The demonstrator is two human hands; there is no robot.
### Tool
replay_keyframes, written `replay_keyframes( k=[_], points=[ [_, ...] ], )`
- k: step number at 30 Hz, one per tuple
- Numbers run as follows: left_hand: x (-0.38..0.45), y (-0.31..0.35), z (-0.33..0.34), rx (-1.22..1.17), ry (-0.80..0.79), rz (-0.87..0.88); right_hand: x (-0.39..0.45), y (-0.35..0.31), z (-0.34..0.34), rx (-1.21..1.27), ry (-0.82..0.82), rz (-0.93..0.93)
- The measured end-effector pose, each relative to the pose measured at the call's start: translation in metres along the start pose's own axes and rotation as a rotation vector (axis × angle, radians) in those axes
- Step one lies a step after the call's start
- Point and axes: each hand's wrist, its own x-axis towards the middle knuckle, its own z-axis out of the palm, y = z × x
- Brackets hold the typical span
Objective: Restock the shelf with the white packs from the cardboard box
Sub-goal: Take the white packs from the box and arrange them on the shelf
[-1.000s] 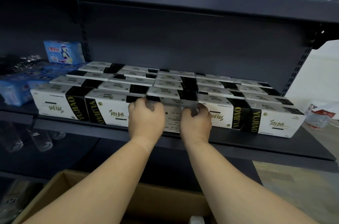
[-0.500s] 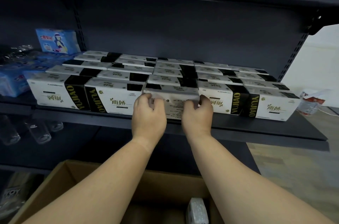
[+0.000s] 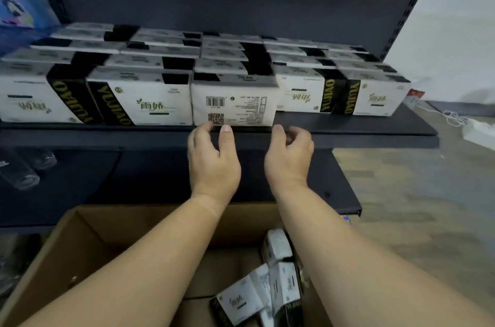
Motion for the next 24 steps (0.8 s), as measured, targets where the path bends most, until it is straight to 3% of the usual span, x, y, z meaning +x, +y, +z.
replay_keyframes(
  k=[4,12,21,24],
  points=[
    [-0.017,-0.020,0.004,0.040,-0.010,-0.012,-0.007,0.026,-0.009,-0.024,-0.010,0.042],
    [-0.045,-0.082,0.020,0.185,-0.078,-0.236,-0.018,0.105,0.001,-0.128,-0.148,0.204],
    [-0.103,-0.218,0.044,0.392,-0.320,-0.957,-0.047,0.247,-0.003,-0.345,-0.416,0.448],
    [-0.124,-0.251,0.045,0.363,-0.284,-1.135,-0.062,0.292,-0.004,-0.468,-0.495,0.523]
  ],
)
